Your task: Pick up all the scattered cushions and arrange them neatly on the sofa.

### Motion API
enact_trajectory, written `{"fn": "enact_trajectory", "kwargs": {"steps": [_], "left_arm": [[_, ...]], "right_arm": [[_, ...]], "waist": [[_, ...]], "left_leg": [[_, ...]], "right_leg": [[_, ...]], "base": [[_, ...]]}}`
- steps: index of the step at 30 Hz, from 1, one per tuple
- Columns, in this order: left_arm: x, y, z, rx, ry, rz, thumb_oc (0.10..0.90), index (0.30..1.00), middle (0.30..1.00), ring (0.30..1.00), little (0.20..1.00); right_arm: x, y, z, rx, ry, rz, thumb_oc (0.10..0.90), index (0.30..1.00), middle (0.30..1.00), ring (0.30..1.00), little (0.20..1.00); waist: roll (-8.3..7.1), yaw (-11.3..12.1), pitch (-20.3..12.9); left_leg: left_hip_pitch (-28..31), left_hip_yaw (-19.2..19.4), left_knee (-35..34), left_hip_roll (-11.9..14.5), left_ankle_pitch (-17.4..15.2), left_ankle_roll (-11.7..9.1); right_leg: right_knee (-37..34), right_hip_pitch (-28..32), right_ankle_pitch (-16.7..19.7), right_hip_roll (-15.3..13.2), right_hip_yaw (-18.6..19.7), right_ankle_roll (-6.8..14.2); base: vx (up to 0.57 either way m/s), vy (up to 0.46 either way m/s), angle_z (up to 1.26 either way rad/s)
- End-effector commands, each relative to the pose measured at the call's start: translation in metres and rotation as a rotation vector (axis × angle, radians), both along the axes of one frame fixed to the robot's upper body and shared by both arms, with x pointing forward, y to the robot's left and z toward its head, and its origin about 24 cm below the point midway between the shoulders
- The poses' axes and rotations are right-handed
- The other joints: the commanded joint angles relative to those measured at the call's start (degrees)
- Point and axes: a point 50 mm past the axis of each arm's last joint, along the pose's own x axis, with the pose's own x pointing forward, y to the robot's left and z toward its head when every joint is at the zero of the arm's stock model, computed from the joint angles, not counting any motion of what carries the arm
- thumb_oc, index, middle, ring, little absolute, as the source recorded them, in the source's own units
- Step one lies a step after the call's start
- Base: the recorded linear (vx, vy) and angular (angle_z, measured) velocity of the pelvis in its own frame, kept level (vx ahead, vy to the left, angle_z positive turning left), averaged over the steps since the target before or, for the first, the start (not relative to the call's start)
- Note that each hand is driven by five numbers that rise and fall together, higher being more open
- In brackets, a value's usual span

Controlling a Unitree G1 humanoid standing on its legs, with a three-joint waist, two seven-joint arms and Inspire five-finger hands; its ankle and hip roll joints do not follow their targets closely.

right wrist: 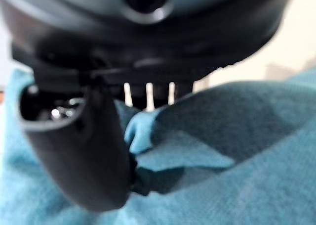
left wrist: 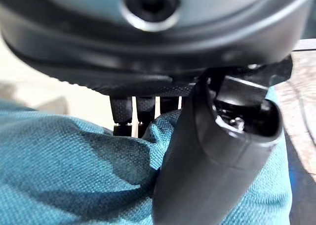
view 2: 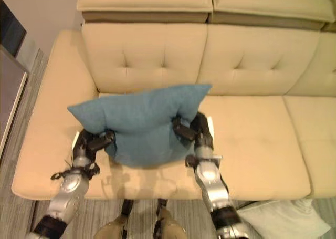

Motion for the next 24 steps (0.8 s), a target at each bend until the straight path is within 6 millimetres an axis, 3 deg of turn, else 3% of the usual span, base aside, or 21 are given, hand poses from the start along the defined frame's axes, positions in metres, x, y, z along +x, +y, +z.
{"fn": "enact_trajectory", "kwargs": {"steps": [1,2,3,4,5,6,7,14,17,18,19,20,21,24], "left_arm": [[0.026,-0.042,0.108,0.089,-0.517,-0.133,0.4,0.3,0.3,0.3,0.3],[0.031,-0.042,0.119,0.101,-0.546,-0.121,0.4,0.3,0.3,0.3,0.3],[0.041,-0.046,0.144,0.132,-0.613,-0.104,0.4,0.3,0.3,0.3,0.3],[0.041,-0.046,0.145,0.132,-0.616,-0.104,0.4,0.3,0.3,0.3,0.3],[0.049,-0.046,0.164,0.17,-0.66,-0.081,0.4,0.3,0.3,0.3,0.3],[0.049,-0.046,0.166,0.171,-0.663,-0.08,0.4,0.3,0.3,0.3,0.3],[0.053,-0.048,0.184,0.199,-0.709,-0.062,0.4,0.3,0.3,0.3,0.3],[0.066,-0.045,0.21,0.231,-0.732,-0.017,0.4,0.3,0.3,0.3,0.3],[0.07,-0.039,0.201,0.241,-0.69,-0.004,0.4,0.3,0.3,0.3,0.3],[0.071,-0.039,0.196,0.25,-0.67,-0.007,0.419,0.328,0.328,0.328,0.328],[0.073,-0.038,0.192,0.257,-0.649,-0.008,0.543,0.514,0.514,0.514,0.514],[0.073,-0.038,0.192,0.257,-0.648,-0.008,0.682,0.724,0.724,0.724,0.724],[0.075,-0.035,0.188,0.259,-0.629,-0.005,0.8,0.9,0.9,0.9,0.9],[0.076,-0.027,0.175,0.265,-0.581,-0.002,0.8,0.9,0.9,0.9,0.9]], "right_arm": [[0.01,0.048,0.091,0.021,-0.42,0.158,0.4,0.3,0.3,0.3,0.3],[0.015,0.05,0.102,0.01,-0.445,0.156,0.4,0.3,0.3,0.3,0.3],[0.022,0.057,0.126,-0.026,-0.506,0.16,0.4,0.3,0.3,0.3,0.3],[0.022,0.057,0.127,-0.026,-0.509,0.16,0.4,0.3,0.3,0.3,0.3],[0.026,0.061,0.145,-0.053,-0.554,0.153,0.4,0.3,0.3,0.3,0.3],[0.027,0.061,0.146,-0.053,-0.557,0.152,0.4,0.3,0.3,0.3,0.3],[0.03,0.064,0.162,-0.081,-0.593,0.139,0.4,0.3,0.3,0.3,0.3],[0.04,0.067,0.19,-0.147,-0.631,0.122,0.4,0.3,0.3,0.3,0.3],[0.045,0.058,0.188,-0.187,-0.604,0.087,0.4,0.3,0.3,0.3,0.3],[0.047,0.056,0.186,-0.199,-0.591,0.08,0.431,0.347,0.347,0.347,0.347],[0.049,0.055,0.182,-0.21,-0.572,0.076,0.552,0.528,0.528,0.528,0.528],[0.049,0.055,0.182,-0.21,-0.571,0.077,0.599,0.599,0.599,0.599,0.599],[0.052,0.051,0.179,-0.226,-0.548,0.073,0.8,0.9,0.9,0.9,0.9],[0.057,0.041,0.169,-0.276,-0.487,0.064,0.8,0.9,0.9,0.9,0.9]], "waist": [[-0.45,0.2,-3.5],[-0.47,0.1,-3.5],[-0.29,-0.1,-3.6],[-0.32,-0.2,-3.6],[-0.3,-0.4,-3.6],[-0.32,-0.4,-3.6],[-0.27,-0.6,-3.5],[-0.54,-0.9,-2.6],[-0.6,-0.8,-1.9],[-0.61,-0.8,-1.8],[-0.65,-0.8,-1.7],[-0.63,-0.8,-1.7],[-0.67,-0.8,-1.5],[-0.8,-0.7,-1.1]], "left_leg": [[-2.0,3.6,-0.7,-1.3,-2.2,0.0],[-3.0,3.7,-0.7,-1.4,-1.9,-0.2],[-4.7,3.9,-0.7,-1.6,-1.6,-0.5],[-5.0,3.8,-0.7,-1.6,-1.3,-0.5],[-6.3,4.1,-0.7,-1.7,-0.8,-0.8],[-6.5,4.1,-0.7,-1.7,-0.7,-0.8],[-7.3,4.4,-0.7,-1.7,-0.7,-1.0],[-10.5,4.9,-0.7,-1.6,0.3,-1.5],[-12.2,5.1,-0.7,-1.6,0.9,-1.6],[-12.5,5.1,-0.7,-1.7,1.0,-1.6],[-12.8,5.1,-0.7,-1.7,1.1,-1.7],[-12.6,5.1,-0.7,-1.6,0.8,-1.7],[-12.9,5.1,-0.7,-1.7,0.9,-1.7],[-13.9,5.1,-0.7,-1.7,1.1,-1.8]], "right_leg": [[0.3,4.8,-8.6,-0.9,0.8,6.6],[0.3,3.9,-8.4,-0.7,1.1,6.6],[0.3,2.2,-8.1,-0.6,1.6,6.5],[0.3,1.8,-7.9,-0.7,1.6,6.5],[0.3,0.6,-7.6,-0.7,1.8,6.5],[0.3,0.4,-7.6,-0.7,1.8,6.5],[0.3,-0.4,-7.5,-0.7,2.2,6.5],[0.3,-4.0,-6.2,-0.7,3.1,6.7],[0.3,-6.0,-5.8,-0.8,3.3,6.8],[0.3,-6.4,-5.7,-0.9,3.4,6.8],[0.3,-6.7,-5.7,-0.9,3.4,6.8],[0.3,-6.5,-5.9,-0.8,3.4,6.8],[0.3,-6.9,-5.7,-0.9,3.4,6.8],[0.3,-8.0,-5.5,-1.0,3.4,6.8]], "base": [[-0.1,0.02,-0.04],[-0.09,0.025,-0.05],[-0.06,0.022,-0.02],[-0.04,0.026,0.02],[0.0,0.0,0.0],[0.0,0.0,0.0],[-0.01,0.028,-0.05],[-0.01,0.026,-0.06],[-0.01,0.034,-0.07],[-0.02,0.014,-0.04],[0.01,0.001,-0.03],[0.0,0.0,0.0],[0.0,0.0,0.0],[-0.01,0.0,0.0]]}}
